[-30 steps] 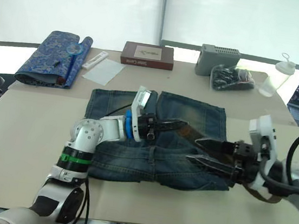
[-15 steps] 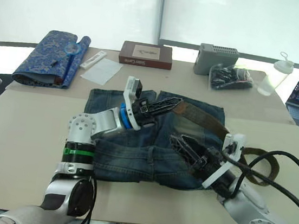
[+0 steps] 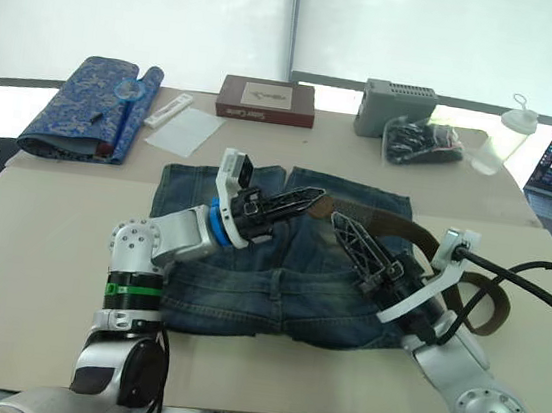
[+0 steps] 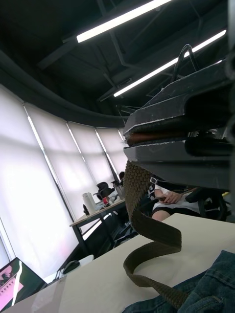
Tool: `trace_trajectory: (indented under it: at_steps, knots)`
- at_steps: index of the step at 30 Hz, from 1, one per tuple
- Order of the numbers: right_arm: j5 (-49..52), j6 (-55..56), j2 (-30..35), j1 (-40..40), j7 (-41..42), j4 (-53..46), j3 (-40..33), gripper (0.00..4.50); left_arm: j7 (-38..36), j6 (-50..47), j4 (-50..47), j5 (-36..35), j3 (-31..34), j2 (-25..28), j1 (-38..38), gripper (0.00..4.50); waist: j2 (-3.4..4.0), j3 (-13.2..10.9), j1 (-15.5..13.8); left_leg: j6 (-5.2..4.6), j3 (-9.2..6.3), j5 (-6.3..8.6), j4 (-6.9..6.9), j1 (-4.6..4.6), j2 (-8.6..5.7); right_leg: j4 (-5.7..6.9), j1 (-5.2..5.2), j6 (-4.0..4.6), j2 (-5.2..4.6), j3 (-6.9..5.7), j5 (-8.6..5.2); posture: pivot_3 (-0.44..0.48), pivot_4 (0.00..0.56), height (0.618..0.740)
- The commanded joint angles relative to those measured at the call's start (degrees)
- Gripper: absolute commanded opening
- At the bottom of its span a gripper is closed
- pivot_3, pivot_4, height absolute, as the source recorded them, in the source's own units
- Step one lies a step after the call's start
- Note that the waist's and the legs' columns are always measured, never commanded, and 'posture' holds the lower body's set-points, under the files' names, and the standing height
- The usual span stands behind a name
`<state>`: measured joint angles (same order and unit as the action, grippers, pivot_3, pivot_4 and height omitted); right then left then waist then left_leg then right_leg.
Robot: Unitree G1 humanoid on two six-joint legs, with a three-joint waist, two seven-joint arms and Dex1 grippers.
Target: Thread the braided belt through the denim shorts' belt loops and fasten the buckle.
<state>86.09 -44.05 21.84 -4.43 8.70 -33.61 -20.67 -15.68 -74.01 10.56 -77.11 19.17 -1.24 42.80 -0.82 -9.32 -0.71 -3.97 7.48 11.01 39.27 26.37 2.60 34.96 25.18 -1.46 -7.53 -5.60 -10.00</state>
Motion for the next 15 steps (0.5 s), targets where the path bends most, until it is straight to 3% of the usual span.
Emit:
trace_trajectory:
  at_steps: [1,8,13,15]
  knots:
    - [1.29,2.76,1.51,-1.03,0.51,-0.36,-0.83,2.61,0.99,-0.66,-2.29,-2.92,-0.46,0.53,-0.29,0.0,0.0,0.0,0.0,0.0,0.0,0.0,0.0,0.0,0.0,0.0,0.01,0.0,0.0,0.0,0.0,0.0,0.15,0.709]
    - [1.59,3.84,1.9,-2.57,-0.19,0.53,0.04,0.19,1.67,-0.85,-3.44,-4.51,-2.23,1.69,-1.49,0.0,0.0,0.0,0.04,0.0,0.01,0.0,-0.01,0.0,0.0,-0.02,0.01,0.0,0.0,0.01,0.0,0.0,0.15,0.709]
    - [1.82,4.2,2.78,-3.59,-0.91,0.54,0.03,0.04,-1.0,1.49,-6.48,-1.05,-5.13,3.29,-2.43,0.0,0.0,0.0,-0.05,0.01,0.03,0.0,-0.1,0.0,0.01,-0.04,0.05,0.0,0.0,0.02,0.0,0.0,0.15,0.709]
    - [1.32,3.62,4.84,-4.44,-1.18,1.01,-0.35,0.0,-6.14,4.16,-10.45,3.74,-8.77,6.1,-3.25,0.8,0.01,0.0,0.0,0.01,0.03,0.0,-0.1,0.0,0.0,-0.07,0.04,0.01,0.0,0.02,0.0,0.0,0.15,0.709]
